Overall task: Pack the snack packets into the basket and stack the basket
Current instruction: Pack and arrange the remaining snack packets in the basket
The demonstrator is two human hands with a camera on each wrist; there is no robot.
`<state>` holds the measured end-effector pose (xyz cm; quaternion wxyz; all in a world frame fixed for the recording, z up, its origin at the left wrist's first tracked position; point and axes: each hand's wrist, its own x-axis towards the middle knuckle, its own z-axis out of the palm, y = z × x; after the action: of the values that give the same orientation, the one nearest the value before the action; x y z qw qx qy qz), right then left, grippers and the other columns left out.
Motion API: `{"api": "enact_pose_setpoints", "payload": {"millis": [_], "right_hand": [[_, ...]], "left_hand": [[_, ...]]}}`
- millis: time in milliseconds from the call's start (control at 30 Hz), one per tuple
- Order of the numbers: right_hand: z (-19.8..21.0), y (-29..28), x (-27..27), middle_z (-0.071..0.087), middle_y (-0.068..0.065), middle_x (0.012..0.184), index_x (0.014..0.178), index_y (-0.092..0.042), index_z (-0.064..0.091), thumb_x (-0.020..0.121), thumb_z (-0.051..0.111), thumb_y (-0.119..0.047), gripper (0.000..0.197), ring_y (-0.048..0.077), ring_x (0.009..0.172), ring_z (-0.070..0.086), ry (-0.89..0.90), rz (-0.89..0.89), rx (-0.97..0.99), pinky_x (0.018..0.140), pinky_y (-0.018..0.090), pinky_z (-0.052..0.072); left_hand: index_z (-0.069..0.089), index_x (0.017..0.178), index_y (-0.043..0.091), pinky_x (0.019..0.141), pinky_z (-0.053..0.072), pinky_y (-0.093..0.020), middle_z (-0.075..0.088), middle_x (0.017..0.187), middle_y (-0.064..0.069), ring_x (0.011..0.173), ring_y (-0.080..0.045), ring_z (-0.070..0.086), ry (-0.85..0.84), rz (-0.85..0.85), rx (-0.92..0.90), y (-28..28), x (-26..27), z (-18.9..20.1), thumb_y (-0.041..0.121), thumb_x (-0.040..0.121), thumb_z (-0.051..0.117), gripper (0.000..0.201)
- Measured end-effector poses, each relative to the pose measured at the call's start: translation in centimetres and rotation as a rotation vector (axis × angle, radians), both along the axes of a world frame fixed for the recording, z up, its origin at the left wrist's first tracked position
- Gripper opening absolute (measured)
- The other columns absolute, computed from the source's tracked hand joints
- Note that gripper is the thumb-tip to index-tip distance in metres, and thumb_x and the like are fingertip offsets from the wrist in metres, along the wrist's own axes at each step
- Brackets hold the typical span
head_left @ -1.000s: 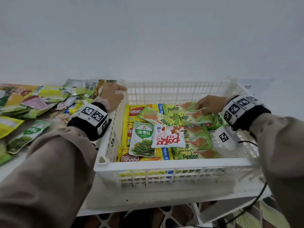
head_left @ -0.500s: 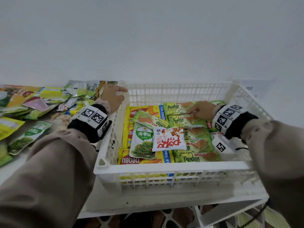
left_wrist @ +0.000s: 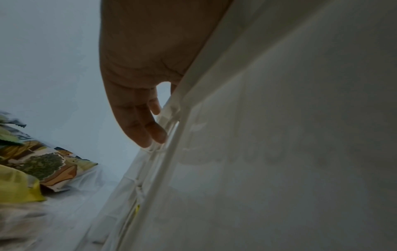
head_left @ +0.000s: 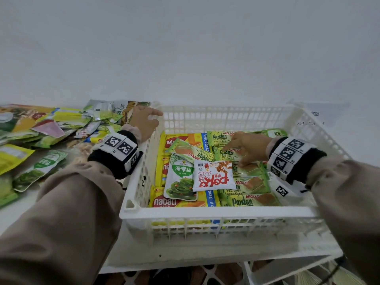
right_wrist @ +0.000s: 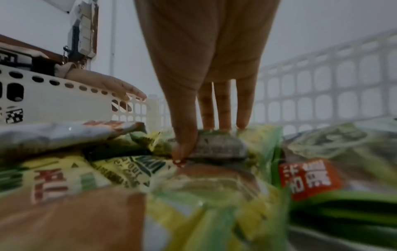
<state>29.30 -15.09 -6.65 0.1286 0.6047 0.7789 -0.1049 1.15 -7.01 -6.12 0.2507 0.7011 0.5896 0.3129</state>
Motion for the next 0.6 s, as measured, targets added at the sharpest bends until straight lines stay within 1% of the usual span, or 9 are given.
{"api": "enact_pose_setpoints", "payload": {"millis": [33, 67, 133, 200, 300, 367, 433, 533, 600], "right_hand": [[-0.2, 0.1, 0.0, 0.044, -0.002, 0.126, 0.134, -0.036, 0.044, 0.081, 0.068, -0.025, 0.059, 0.013, 0.107, 0.046, -0.001, 0.014, 0.035, 0.099, 0.031, 0.040], [-0.3, 0.1, 0.1, 0.045, -0.003, 0.122, 0.133, -0.036, 0.045, 0.082, 0.067, -0.024, 0.056, 0.011, 0.101, 0.046, 0.018, 0.021, 0.068, 0.097, 0.031, 0.043], [-0.4, 0.3, 0.2, 0.045, -0.003, 0.118, 0.132, -0.036, 0.046, 0.084, 0.065, -0.023, 0.054, 0.010, 0.095, 0.045, 0.049, 0.010, 0.099, 0.090, 0.027, 0.044], [-0.7, 0.5, 0.1, 0.046, -0.003, 0.122, 0.133, -0.037, 0.045, 0.084, 0.065, -0.024, 0.055, 0.012, 0.100, 0.048, 0.021, 0.000, 0.095, 0.087, 0.024, 0.040], [-0.5, 0.7, -0.1, 0.046, -0.001, 0.126, 0.135, -0.037, 0.043, 0.083, 0.066, -0.025, 0.058, 0.016, 0.108, 0.049, -0.023, -0.005, 0.035, 0.094, 0.028, 0.041], [0.6, 0.8, -0.5, 0.045, 0.000, 0.128, 0.135, -0.035, 0.043, 0.083, 0.066, -0.026, 0.057, 0.017, 0.111, 0.047, -0.008, -0.017, 0.001, 0.097, 0.028, 0.038], [2.3, 1.3, -1.4, 0.045, 0.002, 0.132, 0.135, -0.031, 0.043, 0.086, 0.063, -0.027, 0.053, 0.017, 0.116, 0.047, 0.028, -0.006, 0.056, 0.099, 0.028, 0.035], [4.4, 2.0, -4.0, 0.046, 0.000, 0.136, 0.135, -0.029, 0.043, 0.090, 0.057, -0.027, 0.047, 0.016, 0.119, 0.047, 0.033, 0.098, 0.165, 0.093, 0.023, 0.033], [4.7, 2.5, -6.5, 0.044, -0.001, 0.138, 0.137, -0.029, 0.041, 0.092, 0.054, -0.028, 0.047, 0.016, 0.124, 0.044, 0.018, 0.173, 0.132, 0.096, 0.026, 0.033]], "left_hand": [[0.060, 0.117, 0.013, 0.068, 0.035, -0.020, 0.028, 0.140, -0.012, 0.087, -0.012, 0.040, -0.001, 0.004, -0.001, -0.1, 0.0, 0.0, 0.001, 0.086, 0.044, 0.036], [0.059, 0.118, 0.013, 0.067, 0.032, -0.016, 0.028, 0.140, -0.012, 0.089, -0.011, 0.038, 0.003, 0.005, -0.002, -0.1, 0.0, 0.1, 0.001, 0.087, 0.044, 0.037], [0.059, 0.119, 0.013, 0.060, 0.027, -0.010, 0.027, 0.141, -0.012, 0.091, -0.009, 0.036, 0.013, -0.004, -0.004, -0.1, 0.1, 0.1, 0.000, 0.087, 0.044, 0.037], [0.058, 0.119, 0.012, 0.061, 0.025, -0.008, 0.027, 0.141, -0.012, 0.095, -0.010, 0.035, 0.019, -0.009, -0.006, -0.1, 0.1, 0.1, 0.000, 0.087, 0.044, 0.038], [0.058, 0.119, 0.013, 0.060, 0.027, -0.009, 0.027, 0.142, -0.011, 0.104, -0.015, 0.039, 0.015, 0.000, -0.011, -0.2, 0.1, 0.2, 0.000, 0.087, 0.044, 0.038], [0.058, 0.119, 0.012, 0.057, 0.029, -0.007, 0.027, 0.141, -0.012, 0.098, -0.011, 0.034, 0.006, -0.006, -0.008, -0.3, 0.1, 0.3, -0.001, 0.087, 0.043, 0.038], [0.058, 0.120, 0.011, 0.059, 0.027, -0.005, 0.027, 0.140, -0.014, 0.098, -0.008, 0.030, 0.006, -0.009, 0.001, -0.4, 0.1, 0.4, -0.002, 0.086, 0.043, 0.038], [0.057, 0.120, 0.010, 0.063, 0.023, -0.006, 0.027, 0.140, -0.014, 0.097, -0.007, 0.031, -0.004, -0.012, -0.004, -0.5, 0.1, 0.4, -0.001, 0.087, 0.043, 0.038], [0.057, 0.121, 0.011, 0.064, 0.023, -0.006, 0.027, 0.140, -0.013, 0.097, -0.007, 0.031, -0.008, -0.015, -0.009, -0.5, 0.2, 0.4, -0.001, 0.087, 0.043, 0.038]]}}
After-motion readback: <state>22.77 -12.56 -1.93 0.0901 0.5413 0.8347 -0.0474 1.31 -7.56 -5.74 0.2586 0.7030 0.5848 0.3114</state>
